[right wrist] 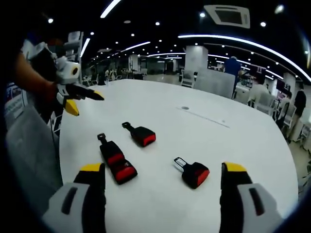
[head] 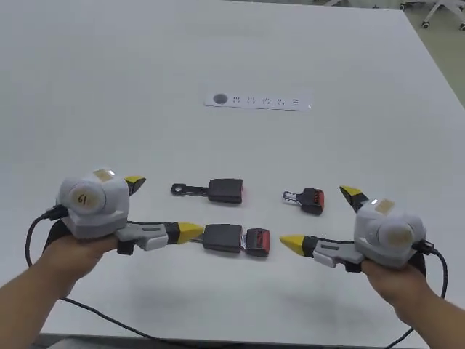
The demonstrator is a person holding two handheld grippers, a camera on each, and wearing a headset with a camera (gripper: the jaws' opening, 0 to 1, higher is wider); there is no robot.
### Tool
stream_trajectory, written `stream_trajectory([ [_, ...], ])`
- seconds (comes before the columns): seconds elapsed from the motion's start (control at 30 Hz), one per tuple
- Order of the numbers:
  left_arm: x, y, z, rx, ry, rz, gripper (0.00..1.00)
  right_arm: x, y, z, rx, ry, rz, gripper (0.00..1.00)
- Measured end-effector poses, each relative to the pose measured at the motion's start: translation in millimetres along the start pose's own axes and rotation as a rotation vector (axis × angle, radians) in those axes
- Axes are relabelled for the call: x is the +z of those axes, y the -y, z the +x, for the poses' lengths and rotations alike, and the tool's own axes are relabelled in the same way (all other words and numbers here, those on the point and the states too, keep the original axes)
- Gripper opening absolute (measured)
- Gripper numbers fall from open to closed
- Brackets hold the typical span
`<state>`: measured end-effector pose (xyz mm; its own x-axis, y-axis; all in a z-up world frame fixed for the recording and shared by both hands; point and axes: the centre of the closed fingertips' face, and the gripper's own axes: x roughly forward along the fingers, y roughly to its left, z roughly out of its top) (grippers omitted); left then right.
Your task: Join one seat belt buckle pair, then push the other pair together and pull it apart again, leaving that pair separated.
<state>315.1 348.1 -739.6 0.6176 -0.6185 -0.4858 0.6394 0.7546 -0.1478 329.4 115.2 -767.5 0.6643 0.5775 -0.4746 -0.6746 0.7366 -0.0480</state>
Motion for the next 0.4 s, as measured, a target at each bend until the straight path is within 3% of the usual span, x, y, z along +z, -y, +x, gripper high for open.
stream_trajectory([
  [0.17,-2.4,2.9,-15.2,0.015,0.033,-0.015,1.0,-3.7,-3.5,-11.9,-0.015,0.0,0.004,0.99],
  [0.4,-10.9,7.8,-34.7,0.037,0.045,-0.018,1.0,-9.5,-12.2,-28.4,-0.026,0.003,0.008,1.0],
])
